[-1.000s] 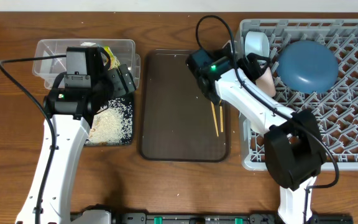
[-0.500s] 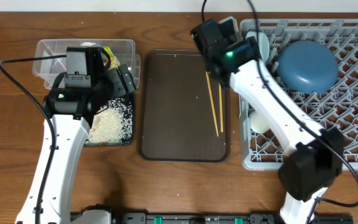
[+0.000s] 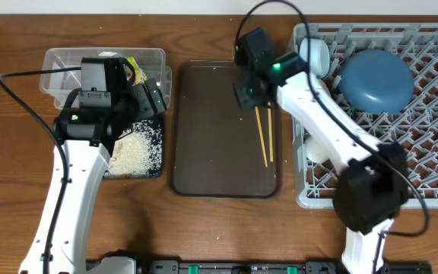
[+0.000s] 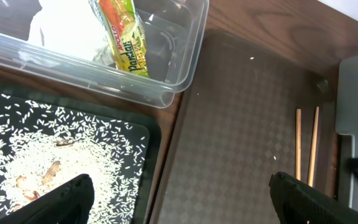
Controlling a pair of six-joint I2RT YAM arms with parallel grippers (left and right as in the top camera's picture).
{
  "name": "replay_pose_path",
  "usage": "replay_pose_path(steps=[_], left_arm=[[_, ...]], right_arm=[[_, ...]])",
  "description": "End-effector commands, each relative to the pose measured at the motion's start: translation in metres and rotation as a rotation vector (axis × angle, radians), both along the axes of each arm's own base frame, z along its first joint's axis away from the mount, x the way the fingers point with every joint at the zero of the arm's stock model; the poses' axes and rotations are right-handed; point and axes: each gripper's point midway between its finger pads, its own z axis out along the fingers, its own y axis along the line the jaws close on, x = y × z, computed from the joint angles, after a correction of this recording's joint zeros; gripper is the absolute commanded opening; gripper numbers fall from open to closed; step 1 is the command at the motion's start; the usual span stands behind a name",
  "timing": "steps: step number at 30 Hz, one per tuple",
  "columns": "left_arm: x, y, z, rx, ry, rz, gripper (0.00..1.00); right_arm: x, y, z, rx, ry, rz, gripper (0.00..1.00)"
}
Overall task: Sort waste into correct bins and load items into the dishwasher rack
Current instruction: 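Reach the right gripper to the chopsticks and grasp one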
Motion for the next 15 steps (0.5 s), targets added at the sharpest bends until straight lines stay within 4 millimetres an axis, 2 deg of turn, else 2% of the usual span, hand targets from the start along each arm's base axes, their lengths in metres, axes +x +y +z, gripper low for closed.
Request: replay_pose_path(steps=[1, 5, 9, 15], left_arm=[[0.000, 0.002, -0.002, 0.008, 0.006, 0.003, 0.92], [0.000, 0.002, -0.002, 0.008, 0.006, 0.003, 0.92], [0.000, 0.002, -0.002, 0.008, 0.006, 0.003, 0.92], [0.000, 0.002, -0.002, 0.008, 0.006, 0.003, 0.92]], right_arm=[[-0.009, 0.003, -0.030, 0.002, 0.087, -0.019, 0.43], [-0.012, 0.000, -0.054, -0.034, 0.135, -0.024, 0.35], [-0.014, -0.015, -0.079, -0.121, 0.171, -0.065, 0.34], [-0.019, -0.022, -0.103, -0.175, 0.217, -0.070, 0.33]])
